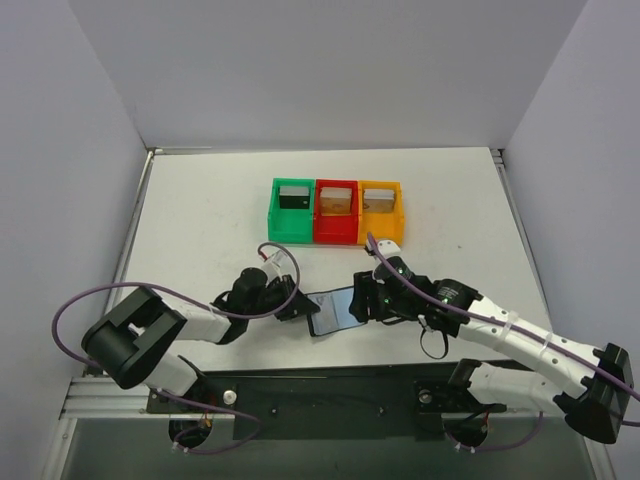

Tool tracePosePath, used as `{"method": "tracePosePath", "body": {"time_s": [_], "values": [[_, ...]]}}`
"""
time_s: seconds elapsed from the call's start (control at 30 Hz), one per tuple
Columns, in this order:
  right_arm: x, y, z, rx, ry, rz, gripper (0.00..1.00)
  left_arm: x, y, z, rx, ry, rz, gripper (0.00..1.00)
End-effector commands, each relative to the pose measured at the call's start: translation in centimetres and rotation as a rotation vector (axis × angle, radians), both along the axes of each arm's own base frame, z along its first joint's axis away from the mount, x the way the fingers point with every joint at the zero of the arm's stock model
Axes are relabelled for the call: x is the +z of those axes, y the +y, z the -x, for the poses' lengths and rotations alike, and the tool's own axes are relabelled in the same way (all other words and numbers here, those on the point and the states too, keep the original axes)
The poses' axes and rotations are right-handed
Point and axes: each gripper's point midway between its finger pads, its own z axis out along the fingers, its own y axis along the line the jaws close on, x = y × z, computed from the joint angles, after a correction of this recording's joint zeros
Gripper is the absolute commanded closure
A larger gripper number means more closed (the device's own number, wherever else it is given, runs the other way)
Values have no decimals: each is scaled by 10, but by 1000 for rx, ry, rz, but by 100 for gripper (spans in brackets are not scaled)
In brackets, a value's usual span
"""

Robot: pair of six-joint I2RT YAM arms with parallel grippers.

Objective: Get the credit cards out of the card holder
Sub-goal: Open the card holder at the center of the board.

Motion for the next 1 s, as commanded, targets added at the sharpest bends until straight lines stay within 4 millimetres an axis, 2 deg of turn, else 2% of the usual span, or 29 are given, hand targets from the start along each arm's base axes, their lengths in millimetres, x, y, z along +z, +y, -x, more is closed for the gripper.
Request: {"method": "tracePosePath", "body": {"time_s": [0.0,0.1,0.27,0.4,0.43,0.53,0.6,0.63,0.73,0.8,0.87,0.97], "values": [[-6,4,-6,3,-8,1,51,14,-3,-11,-29,-29,5,71],[-10,4,-7,1,-4,7,51,12,-1,-14,-41,-18,-41,62],[-14,3,-9,-4,0,14,51,-2,10,-10,-57,32,-162,55],[-17,11,-9,17,14,-8,51,-13,32,-7,-14,70,-269,52],[-19,13,-9,22,21,-10,51,-17,41,-1,-9,96,-307,52],[-24,23,-13,33,32,-21,51,-20,63,-1,59,121,-384,51],[-27,29,-14,45,42,-30,52,-17,75,2,99,118,-416,50],[-28,32,-12,58,49,-39,52,-9,76,0,121,96,-399,50],[-33,41,-15,74,55,-58,53,0,85,-2,180,67,-399,50],[-36,47,-16,90,65,-78,57,12,80,-3,180,36,-346,51],[-43,52,-15,103,89,-92,61,33,59,-7,146,-33,-216,53],[-57,57,-14,107,129,-89,62,36,39,4,94,-40,-171,55]]}}
